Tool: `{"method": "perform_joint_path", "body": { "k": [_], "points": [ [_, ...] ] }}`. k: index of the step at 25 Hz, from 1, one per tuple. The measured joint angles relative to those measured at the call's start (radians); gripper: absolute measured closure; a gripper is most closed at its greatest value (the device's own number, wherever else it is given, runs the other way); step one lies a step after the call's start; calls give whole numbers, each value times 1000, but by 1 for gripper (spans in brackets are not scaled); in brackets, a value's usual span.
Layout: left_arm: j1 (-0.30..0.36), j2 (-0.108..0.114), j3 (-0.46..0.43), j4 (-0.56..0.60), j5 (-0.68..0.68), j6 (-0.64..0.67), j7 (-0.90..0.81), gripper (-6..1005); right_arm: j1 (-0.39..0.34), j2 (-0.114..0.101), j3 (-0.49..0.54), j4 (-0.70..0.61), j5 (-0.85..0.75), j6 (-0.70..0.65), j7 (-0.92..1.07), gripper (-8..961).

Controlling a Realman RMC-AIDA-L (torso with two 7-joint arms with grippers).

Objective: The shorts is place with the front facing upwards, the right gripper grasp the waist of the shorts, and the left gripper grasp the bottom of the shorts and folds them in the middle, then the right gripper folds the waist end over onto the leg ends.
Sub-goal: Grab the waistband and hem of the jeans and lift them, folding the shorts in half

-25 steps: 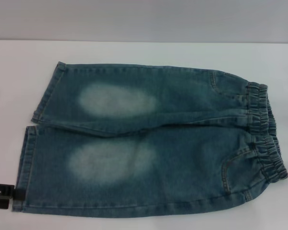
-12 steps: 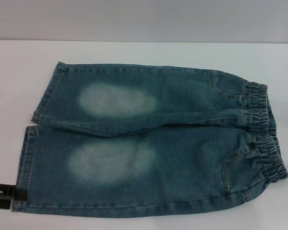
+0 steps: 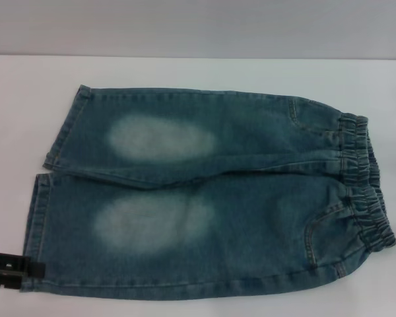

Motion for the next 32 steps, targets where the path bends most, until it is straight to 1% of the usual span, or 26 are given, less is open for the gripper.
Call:
{"method": "perform_joint_path", "body": {
  "k": [9,12,18,30,32],
  "points": [
    [-39,-22,-9,0,11,10,3,171,-2,0,1,2,0,0,3,374],
    [-51,-26,-9,0,11,10,4,172,-2,0,1,3,-1,1,3,374],
    [-63,-27,-11,0,9,13,6,172,-2,0,1,4,-2,2,3,374],
    [-60,-24,-20,9,10,25,17,172,-3,1,1,6,3,0,17,375],
    [-60,-24,-20,9,10,25,17,253,-3,2,1,6,3,0,27,375]
  ]
}}
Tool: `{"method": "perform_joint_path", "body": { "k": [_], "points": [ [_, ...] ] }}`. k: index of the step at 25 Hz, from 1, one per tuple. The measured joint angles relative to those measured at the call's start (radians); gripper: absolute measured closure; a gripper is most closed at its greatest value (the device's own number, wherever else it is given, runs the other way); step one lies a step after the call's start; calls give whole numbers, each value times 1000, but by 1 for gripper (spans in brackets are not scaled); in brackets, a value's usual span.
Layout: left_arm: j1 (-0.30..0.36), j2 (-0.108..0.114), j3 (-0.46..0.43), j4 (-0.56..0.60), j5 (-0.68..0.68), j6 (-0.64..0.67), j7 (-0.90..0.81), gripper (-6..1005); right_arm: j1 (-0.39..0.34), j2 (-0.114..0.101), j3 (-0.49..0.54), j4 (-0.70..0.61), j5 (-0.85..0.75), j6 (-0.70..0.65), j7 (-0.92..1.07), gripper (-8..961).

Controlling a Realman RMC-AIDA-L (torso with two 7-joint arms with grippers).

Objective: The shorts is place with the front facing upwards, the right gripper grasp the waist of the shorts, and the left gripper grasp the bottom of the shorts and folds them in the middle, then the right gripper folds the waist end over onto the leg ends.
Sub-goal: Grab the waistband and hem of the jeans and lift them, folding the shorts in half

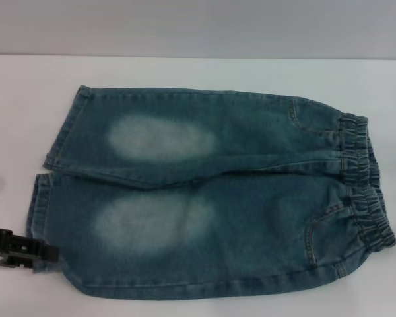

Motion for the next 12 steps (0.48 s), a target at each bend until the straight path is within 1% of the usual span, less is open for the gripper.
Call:
{"method": "perform_joint_path", "body": {
  "k": [2,8,12],
  "points": [
    [5,4,-8,1,2,-16,-3,333,0,0,0,0,0,0,3,375],
    [0,5,1,-3,19,-26,0,473,0,0,0,0,0,0,4,375],
    [-2,8,-5,-4,30,-26,3,670,0,0,0,0,0,0,6,375]
  ]
}}
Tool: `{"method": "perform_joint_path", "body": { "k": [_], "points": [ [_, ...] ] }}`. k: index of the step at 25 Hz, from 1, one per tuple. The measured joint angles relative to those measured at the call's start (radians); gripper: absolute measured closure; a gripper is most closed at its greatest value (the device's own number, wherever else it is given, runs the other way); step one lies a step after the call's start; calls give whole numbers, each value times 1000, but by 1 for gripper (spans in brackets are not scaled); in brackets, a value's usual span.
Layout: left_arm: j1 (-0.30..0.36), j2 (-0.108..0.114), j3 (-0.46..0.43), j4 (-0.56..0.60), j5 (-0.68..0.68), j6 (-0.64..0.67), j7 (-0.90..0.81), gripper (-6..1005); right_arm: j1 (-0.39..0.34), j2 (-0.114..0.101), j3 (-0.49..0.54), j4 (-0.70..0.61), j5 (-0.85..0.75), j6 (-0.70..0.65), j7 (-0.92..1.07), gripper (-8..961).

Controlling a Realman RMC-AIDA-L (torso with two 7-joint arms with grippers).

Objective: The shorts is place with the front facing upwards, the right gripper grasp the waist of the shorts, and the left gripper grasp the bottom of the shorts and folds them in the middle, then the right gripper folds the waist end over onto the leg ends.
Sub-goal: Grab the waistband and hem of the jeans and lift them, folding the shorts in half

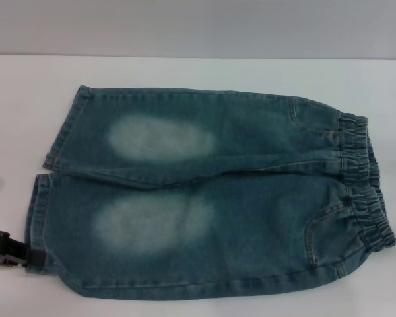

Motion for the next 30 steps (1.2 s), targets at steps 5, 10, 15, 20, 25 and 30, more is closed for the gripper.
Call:
{"method": "perform_joint_path", "body": {
  "k": [5,10,15,20,25,30],
  "points": [
    [-1,3,-6,3,-4,2,-6,880,0,-3,-6,-7,-5,10,51,374],
    [-5,3,-39,5,-7,2,7,958,-13,-7,-12,-62,-57,12,200,374],
    [-5,4,-84,4,-6,-7,36,964,-25,-32,-14,-201,-343,17,556,375],
    [-5,2,-87,5,-4,-27,52,960,8,-110,-91,-353,-723,-61,985,374],
    [-9,0,-88,-1,-3,-38,73,956,88,-179,-153,-498,-1062,-247,1287,374],
    [-19,1,-88,-3,-3,-36,76,952,195,-220,-157,-602,-1283,-469,1423,375]
  ]
}}
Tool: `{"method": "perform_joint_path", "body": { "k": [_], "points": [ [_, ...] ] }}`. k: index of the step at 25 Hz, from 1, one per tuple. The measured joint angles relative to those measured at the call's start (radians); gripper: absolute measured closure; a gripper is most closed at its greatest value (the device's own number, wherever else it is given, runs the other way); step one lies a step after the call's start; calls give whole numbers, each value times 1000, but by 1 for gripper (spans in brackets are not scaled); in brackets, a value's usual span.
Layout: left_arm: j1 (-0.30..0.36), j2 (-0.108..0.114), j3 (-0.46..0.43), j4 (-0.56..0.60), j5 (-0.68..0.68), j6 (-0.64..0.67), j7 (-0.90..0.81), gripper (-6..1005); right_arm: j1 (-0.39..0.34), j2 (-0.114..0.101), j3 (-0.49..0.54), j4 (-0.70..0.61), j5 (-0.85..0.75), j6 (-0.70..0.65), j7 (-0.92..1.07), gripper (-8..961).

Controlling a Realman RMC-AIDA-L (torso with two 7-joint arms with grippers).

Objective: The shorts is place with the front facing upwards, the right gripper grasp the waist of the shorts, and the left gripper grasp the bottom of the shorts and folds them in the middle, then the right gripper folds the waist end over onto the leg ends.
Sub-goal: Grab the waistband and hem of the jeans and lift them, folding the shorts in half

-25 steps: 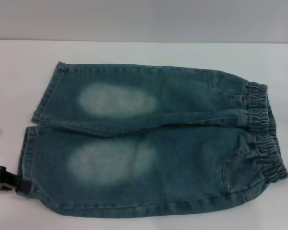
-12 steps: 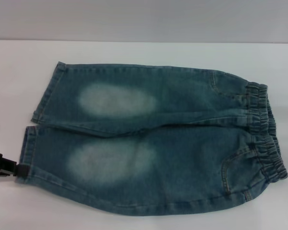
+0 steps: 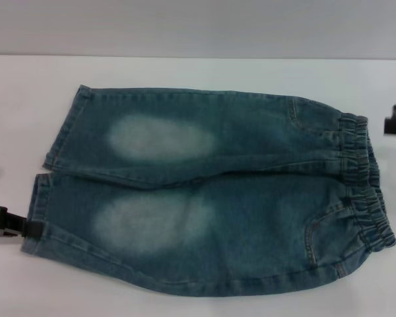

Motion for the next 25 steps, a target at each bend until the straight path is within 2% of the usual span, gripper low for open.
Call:
{"method": "perform_joint_path", "body": {
  "k": [4,9,15,25],
  "points": [
    [-3,-2,-1,-1,-4,1,0,949,68,-29,-3,-26,-98,-160,40,375],
    [-9,-5,-2,-1,-4,1,1,945,134,-35,-102,-74,-281,-212,119,375],
    [-17,-7,-1,-1,-4,-1,2,940,169,-17,-224,-86,-422,-177,138,374],
    [-19,-11,-3,-1,-6,-1,2,932,197,59,-298,-96,-648,-47,142,374]
  ]
}}
